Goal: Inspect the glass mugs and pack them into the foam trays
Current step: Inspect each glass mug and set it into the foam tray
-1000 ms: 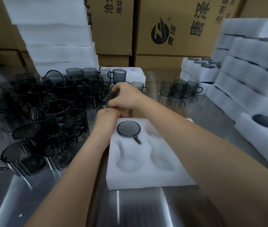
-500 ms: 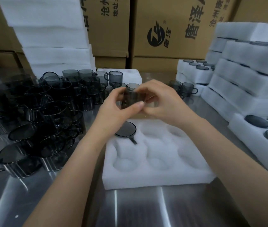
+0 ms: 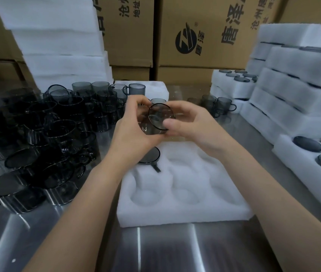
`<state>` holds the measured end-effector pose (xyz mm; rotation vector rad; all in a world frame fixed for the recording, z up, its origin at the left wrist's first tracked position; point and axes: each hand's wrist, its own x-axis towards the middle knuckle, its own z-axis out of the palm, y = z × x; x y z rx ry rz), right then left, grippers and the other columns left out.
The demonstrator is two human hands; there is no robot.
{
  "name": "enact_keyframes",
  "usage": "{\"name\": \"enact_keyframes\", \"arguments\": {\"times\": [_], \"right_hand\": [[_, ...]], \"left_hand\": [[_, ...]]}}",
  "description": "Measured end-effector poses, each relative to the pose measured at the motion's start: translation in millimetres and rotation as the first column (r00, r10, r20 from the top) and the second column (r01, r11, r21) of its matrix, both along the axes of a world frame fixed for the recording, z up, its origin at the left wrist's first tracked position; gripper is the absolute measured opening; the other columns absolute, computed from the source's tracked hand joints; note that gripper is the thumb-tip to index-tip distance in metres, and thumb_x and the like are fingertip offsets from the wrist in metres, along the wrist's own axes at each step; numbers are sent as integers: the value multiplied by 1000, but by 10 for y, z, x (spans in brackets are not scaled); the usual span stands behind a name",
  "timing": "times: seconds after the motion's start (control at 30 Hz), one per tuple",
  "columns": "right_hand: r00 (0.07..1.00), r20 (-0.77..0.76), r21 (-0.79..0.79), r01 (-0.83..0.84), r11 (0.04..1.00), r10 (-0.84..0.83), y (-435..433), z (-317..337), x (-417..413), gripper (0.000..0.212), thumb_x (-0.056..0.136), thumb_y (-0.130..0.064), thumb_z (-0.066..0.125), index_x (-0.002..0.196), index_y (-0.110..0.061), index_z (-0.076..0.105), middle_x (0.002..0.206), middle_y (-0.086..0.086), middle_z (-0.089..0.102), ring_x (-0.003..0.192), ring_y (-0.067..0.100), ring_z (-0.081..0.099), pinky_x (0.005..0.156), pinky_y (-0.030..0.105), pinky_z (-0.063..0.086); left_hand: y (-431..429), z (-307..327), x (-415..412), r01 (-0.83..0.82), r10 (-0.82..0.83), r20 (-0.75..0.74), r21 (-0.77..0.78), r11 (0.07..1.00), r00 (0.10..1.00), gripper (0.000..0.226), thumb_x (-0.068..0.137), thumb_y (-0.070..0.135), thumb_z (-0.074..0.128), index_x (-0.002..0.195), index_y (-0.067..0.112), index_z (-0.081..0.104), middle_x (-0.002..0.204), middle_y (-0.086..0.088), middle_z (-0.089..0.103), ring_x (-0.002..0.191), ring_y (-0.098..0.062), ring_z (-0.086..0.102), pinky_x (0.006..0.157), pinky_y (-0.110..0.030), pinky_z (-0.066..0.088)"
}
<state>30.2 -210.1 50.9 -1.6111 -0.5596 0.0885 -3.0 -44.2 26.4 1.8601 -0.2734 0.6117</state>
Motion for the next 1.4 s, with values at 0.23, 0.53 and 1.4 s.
{"name": "enact_keyframes", "arguments": {"times": [0.23, 0.53, 1.4], "right_hand": [[998, 67, -84, -7, 996, 13, -56, -66, 14, 40, 74, 2, 78, 107, -8, 58, 102, 1, 65, 87, 9, 67, 81, 27, 57], [972, 142, -133, 208, 969, -189, 51, -76, 11, 44, 62, -38, 84, 80, -18, 49, 91, 16, 64, 83, 21, 61, 88, 56, 50], [989, 101, -83, 115, 990, -106, -20, -116, 31, 49, 60, -24, 86, 91, -14, 50, 100, 15, 67, 95, 20, 67, 84, 43, 57]], "left_hand": [[8, -9, -23, 45, -45, 0, 87, 995, 999, 52, 65, 24, 89, 104, 37, 57, 98, 21, 67, 94, 1, 63, 81, -15, 49], [-28, -11, -16, 48, -56, 36, 188, 981, 998, 61, 60, 1, 86, 111, 29, 65, 100, 16, 69, 93, 3, 62, 80, -6, 43], [-22, -48, 25, 81, -83, 83, 27, 996, 993, 64, 62, 7, 88, 114, 37, 65, 105, 17, 70, 100, 1, 65, 91, -17, 48]]}}
